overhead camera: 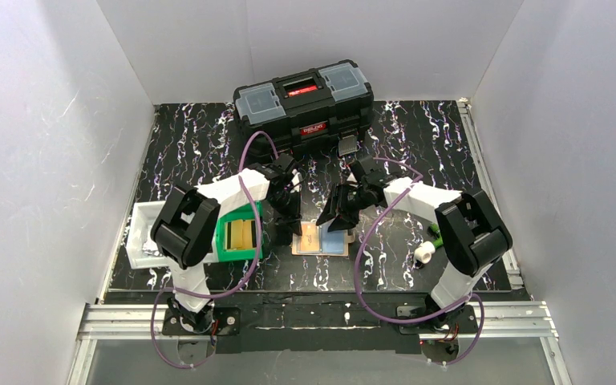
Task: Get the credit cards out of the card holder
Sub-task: Remove the credit card from the card holder.
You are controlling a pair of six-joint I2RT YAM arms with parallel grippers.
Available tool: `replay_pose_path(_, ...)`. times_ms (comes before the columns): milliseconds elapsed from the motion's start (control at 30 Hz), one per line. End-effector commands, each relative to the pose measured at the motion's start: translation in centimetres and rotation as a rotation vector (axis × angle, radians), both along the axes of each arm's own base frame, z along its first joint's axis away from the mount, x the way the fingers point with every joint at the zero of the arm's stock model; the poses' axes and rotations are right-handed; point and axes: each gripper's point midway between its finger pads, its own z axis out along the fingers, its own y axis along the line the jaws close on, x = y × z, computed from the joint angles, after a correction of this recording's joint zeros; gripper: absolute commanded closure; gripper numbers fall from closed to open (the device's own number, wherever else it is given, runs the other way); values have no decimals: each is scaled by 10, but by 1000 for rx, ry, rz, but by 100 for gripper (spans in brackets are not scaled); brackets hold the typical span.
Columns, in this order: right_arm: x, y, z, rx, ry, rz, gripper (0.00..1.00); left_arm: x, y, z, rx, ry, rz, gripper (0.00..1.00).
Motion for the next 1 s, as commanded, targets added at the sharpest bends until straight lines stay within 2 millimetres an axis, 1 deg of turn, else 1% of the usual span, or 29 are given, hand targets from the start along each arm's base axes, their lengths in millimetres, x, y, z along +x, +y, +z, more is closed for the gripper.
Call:
replay_pose_path(0, -5, 6, -3, 28, 14, 19, 47, -8, 0, -8, 2, 38, -9, 96)
replay_pose_path(233, -10, 8, -11, 41, 40, 27, 47, -8, 0, -13, 5, 49, -5, 97)
replay_pose_path(700, -18, 12, -35, 70, 116, 35, 47, -9, -1, -19, 12, 67, 0, 99)
replay_pose_path(967, -21, 14, -44, 82, 144, 32, 47, -12, -13, -21, 6, 79, -13, 99)
